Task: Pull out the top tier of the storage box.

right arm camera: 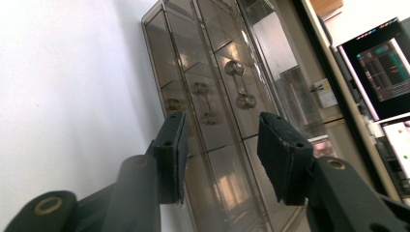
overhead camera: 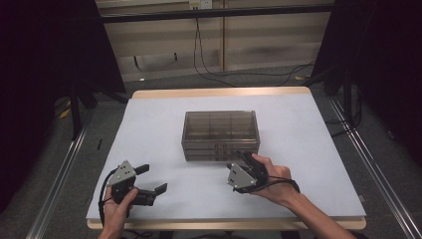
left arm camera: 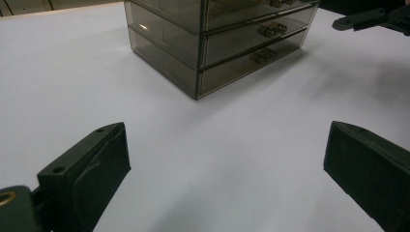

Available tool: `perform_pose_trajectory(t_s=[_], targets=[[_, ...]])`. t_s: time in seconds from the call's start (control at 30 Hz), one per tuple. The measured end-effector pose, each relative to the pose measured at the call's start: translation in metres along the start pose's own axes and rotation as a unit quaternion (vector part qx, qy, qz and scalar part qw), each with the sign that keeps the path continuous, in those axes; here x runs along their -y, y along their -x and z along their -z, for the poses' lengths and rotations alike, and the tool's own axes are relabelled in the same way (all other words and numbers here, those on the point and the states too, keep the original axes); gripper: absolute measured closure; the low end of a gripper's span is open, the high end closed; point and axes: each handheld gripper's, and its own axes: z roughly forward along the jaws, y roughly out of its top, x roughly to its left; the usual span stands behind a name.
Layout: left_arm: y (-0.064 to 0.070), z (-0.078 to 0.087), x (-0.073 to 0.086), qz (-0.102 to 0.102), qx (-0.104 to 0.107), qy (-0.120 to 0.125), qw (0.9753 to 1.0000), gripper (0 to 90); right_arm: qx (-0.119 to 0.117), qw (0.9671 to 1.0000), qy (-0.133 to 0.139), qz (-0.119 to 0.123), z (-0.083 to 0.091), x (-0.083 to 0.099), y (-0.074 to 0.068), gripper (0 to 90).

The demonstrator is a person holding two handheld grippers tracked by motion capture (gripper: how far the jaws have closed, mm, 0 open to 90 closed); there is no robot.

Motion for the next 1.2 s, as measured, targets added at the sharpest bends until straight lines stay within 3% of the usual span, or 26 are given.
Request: perform_pose_trajectory(t_s=[0.1, 0.23, 0.3, 0.4, 0.73, 0.83, 1.0, 1.2], targets=[[0.000, 0.000, 0.000, 0.000, 0.000, 0.000, 1.0000, 2.4, 0.007, 0.9997, 0.001, 0.024, -0.001, -0.002, -0.002, 57.9], [0.000, 0.000, 0.000, 0.000, 0.000, 0.001, 1.0000, 2.4, 0.015, 0.9994, -0.008, 0.032, -0.004, -0.003, -0.008, 59.3], [0.000, 0.000, 0.000, -0.001, 0.001, 0.000, 1.0000, 2.4, 0.028, 0.9976, -0.012, 0.062, -0.006, -0.004, -0.010, 60.8], [0.000, 0.000, 0.000, 0.000, 0.001, 0.000, 1.0000, 2.4, 0.032, 0.9957, -0.015, 0.086, -0.008, -0.006, -0.013, 62.4], [0.000, 0.000, 0.000, -0.001, 0.000, 0.000, 1.0000, 2.4, 0.067, 0.9875, -0.028, 0.140, -0.016, -0.007, -0.023, 65.9], [0.000, 0.000, 0.000, -0.001, 0.000, 0.000, 1.0000, 2.4, 0.068, 0.9842, -0.025, 0.161, -0.017, -0.009, -0.022, 66.0], [0.000, 0.000, 0.000, 0.000, 0.001, 0.002, 1.0000, 2.4, 0.069, 0.9842, -0.030, 0.161, -0.019, -0.010, -0.019, 64.2], [0.000, 0.000, 0.000, -0.001, 0.001, -0.001, 1.0000, 2.4, 0.079, 0.9806, -0.040, 0.175, -0.023, -0.008, -0.017, 66.5]])
